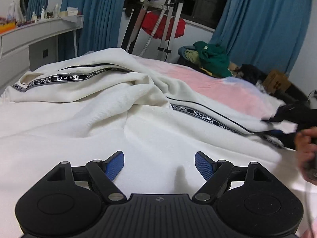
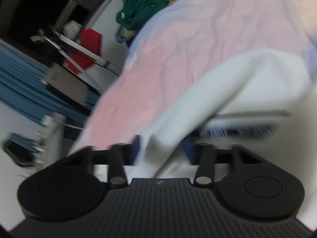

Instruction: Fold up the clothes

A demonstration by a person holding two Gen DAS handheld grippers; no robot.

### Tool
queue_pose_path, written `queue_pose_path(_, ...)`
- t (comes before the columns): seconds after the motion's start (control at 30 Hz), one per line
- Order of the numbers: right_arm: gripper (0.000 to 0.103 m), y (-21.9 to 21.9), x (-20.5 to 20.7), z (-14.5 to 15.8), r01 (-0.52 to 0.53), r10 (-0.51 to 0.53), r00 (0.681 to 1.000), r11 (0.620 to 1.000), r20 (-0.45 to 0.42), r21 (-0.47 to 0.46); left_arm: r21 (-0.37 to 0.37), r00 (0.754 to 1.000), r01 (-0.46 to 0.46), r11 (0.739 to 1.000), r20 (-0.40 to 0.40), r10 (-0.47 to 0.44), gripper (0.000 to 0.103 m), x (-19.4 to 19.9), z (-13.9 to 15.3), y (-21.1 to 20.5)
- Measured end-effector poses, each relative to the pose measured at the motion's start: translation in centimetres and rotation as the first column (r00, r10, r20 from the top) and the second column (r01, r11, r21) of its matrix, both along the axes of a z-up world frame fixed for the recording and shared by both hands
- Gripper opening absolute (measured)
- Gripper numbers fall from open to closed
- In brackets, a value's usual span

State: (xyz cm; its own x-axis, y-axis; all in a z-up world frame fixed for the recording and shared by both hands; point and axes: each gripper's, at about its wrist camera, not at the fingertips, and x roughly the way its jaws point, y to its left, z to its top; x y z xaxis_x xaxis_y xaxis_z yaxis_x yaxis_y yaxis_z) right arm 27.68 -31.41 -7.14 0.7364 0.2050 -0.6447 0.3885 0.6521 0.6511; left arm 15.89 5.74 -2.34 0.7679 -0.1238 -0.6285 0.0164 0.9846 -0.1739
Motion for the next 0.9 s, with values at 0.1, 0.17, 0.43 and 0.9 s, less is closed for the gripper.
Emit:
queue_pose_path(0.1, 0.009, 1.0, 3.1, 0.9, 0.019, -0.021, 1.0, 0.996, -0.017, -0.087, -0.03, 1.0, -0.004, 1.0, 0.001, 0.004, 0.08, 0.1, 0.0, 0.8)
queue_pose_path(0.17, 0.009, 1.9, 5.2, 2.1, 0.022, -0.023, 1.0, 0.988, -0.003, -0.152, -0.049, 1.0, -0.007, 0.999, 0.001, 0.007, 0.08, 0.2, 0.0, 1.3)
queue_pose_path(0.43, 0.009, 3.4, 13.1, 1.9, 0.03, -0.028, 1.0, 0.957, 0.011, -0.287, -0.049, 1.0, -0.01, 0.999, -0.001, 0.01, 0.08, 1.1, -1.0, 2.6)
queue_pose_path(0.9, 0.062, 0.0, 10.1, 2.2, -0.054, 0.084, 0.989, 0.969, 0.118, -0.24, 0.102, 1.0, 0.026, 0.994, 0.014, -0.028, 0.08, 1.9, -1.2, 3.1)
